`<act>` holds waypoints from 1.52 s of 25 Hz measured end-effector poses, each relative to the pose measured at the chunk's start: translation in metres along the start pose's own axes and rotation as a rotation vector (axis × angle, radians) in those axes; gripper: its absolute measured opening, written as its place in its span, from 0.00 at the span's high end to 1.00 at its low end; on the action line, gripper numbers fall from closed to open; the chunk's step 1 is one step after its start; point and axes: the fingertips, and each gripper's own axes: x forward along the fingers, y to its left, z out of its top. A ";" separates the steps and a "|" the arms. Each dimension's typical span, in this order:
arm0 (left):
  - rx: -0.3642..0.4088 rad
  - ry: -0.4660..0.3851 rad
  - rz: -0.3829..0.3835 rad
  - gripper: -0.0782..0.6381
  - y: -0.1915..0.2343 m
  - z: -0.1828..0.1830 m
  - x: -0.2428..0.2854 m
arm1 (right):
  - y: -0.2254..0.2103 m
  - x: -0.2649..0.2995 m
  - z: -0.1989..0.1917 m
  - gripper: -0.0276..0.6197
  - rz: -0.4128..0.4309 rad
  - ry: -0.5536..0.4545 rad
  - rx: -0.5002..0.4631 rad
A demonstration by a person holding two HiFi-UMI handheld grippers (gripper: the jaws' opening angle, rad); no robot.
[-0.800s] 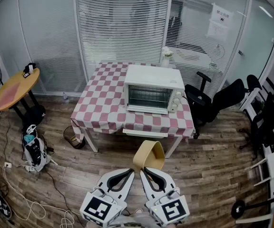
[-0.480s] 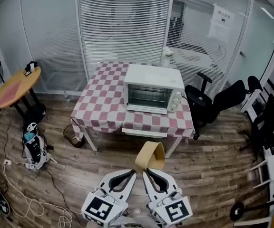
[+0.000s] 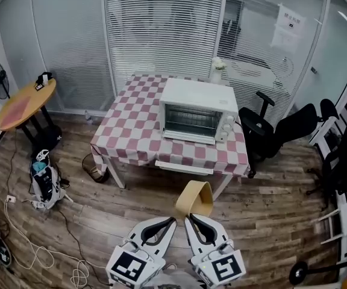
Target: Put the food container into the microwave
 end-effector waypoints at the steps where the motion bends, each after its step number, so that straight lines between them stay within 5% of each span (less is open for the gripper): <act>1: 0.001 -0.002 0.000 0.87 0.004 0.000 0.004 | -0.004 0.004 -0.001 0.95 -0.004 -0.001 0.000; 20: 0.000 0.001 -0.107 0.87 0.128 0.027 0.113 | -0.088 0.145 0.002 0.95 -0.092 0.023 -0.033; 38: 0.004 -0.001 -0.166 0.87 0.205 0.033 0.149 | -0.100 0.227 -0.016 0.95 -0.120 0.104 -0.037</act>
